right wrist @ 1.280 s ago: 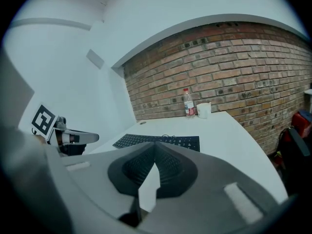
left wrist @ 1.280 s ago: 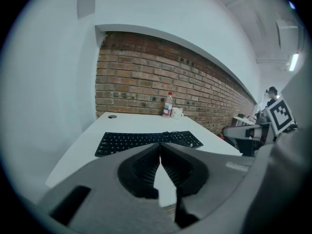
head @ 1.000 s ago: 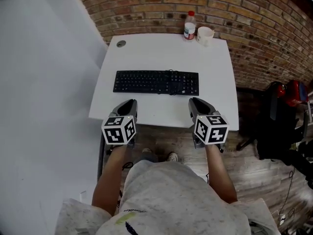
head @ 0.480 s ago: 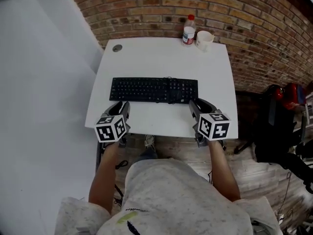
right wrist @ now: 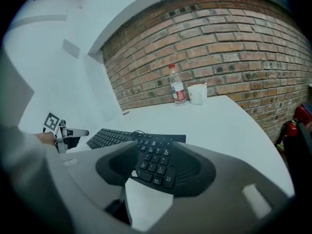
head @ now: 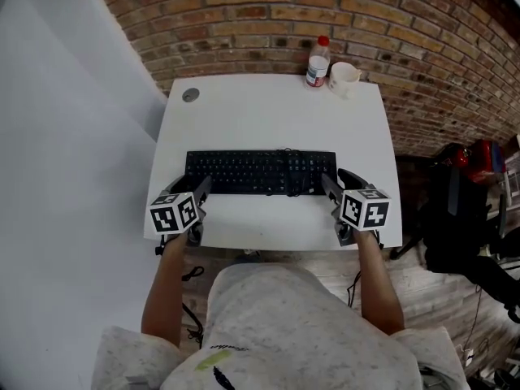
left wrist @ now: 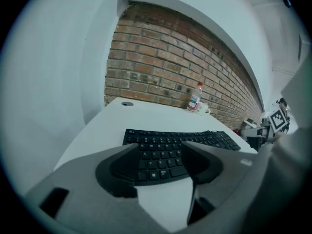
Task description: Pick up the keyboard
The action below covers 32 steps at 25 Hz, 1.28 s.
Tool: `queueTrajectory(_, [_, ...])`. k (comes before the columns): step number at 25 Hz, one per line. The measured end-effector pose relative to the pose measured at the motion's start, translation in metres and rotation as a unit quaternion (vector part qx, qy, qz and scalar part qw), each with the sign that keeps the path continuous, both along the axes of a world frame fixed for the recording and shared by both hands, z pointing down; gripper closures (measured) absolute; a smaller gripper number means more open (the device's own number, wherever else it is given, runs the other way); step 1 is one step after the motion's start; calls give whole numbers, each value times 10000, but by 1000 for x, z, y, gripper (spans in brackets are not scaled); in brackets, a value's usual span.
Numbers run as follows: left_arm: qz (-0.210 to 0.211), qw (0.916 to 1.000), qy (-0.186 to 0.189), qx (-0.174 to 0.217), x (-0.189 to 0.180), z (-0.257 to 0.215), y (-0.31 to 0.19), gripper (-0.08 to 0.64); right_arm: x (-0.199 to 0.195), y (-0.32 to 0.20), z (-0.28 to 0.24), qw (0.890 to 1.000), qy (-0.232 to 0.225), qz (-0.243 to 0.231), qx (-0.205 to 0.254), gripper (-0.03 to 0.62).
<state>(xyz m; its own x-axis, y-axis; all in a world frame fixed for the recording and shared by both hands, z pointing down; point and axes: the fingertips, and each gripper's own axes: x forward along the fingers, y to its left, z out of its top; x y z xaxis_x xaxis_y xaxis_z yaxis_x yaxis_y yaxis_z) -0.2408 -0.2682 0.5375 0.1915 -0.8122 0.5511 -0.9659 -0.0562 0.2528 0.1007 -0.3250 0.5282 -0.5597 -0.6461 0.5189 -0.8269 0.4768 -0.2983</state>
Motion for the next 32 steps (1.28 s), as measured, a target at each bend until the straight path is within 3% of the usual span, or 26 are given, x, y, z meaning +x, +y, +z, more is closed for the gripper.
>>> queueTrajectory(8, [101,9989,287,-370,-37,21,-30,198,-6,-31,21,9986,15,163,-493,264])
queueTrajectory(15, [369,9950,606,-700,-43,35,-42,149,-10,-43,40,9950,-3,257,-967,187])
queueTrajectory(26, [772,9874,761,-1155,-41,49,-53,138,-22,-51,59,9895,106,210,-1428,175])
queueTrajectory(32, [746,9851,475,-1476,-45,53,-55,181,-23,-52,62,9864,404,192,-1582,181])
